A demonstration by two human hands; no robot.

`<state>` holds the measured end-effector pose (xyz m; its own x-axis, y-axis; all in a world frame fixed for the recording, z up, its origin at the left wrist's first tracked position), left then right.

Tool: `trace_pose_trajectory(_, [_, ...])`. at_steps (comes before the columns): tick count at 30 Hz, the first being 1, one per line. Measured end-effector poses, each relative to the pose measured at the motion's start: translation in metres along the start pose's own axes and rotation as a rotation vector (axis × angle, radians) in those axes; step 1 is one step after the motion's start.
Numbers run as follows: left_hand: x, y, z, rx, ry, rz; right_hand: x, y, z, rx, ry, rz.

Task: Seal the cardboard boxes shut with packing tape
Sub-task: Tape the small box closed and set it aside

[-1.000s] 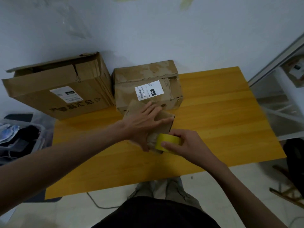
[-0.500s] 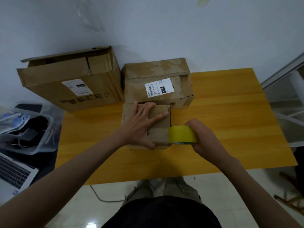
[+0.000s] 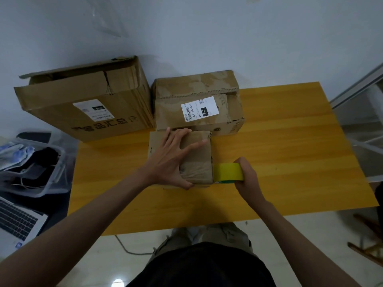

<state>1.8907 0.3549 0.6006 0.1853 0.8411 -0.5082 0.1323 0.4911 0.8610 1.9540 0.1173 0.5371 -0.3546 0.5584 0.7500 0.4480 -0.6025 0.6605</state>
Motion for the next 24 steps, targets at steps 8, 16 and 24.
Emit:
trace_pose_trajectory(8, [0.025,0.022,-0.036,-0.181,0.144,-0.242,0.016,-0.025,0.008,0.046,-0.269,0.552])
trace_pose_trajectory(16, [0.0,-0.017,-0.035,-0.43,0.073,-0.484,0.048,0.03,0.016,-0.205,-0.043,0.402])
trace_pose_trajectory(24, [0.059,-0.064,-0.082,-0.203,0.256,-0.486,0.079,-0.039,0.017,0.039,0.212,-0.022])
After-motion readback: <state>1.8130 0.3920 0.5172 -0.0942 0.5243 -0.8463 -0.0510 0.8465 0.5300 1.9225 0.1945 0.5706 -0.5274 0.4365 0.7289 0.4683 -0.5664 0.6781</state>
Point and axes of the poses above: each hand's wrist, its own z-axis towards the middle knuckle, its own y-axis out of the back of the hand, x = y × z, the point moved 5 cm from there along z, towards the middle knuckle, and after that the axes turned 12 degrees about -z, right-handed, at the moved point
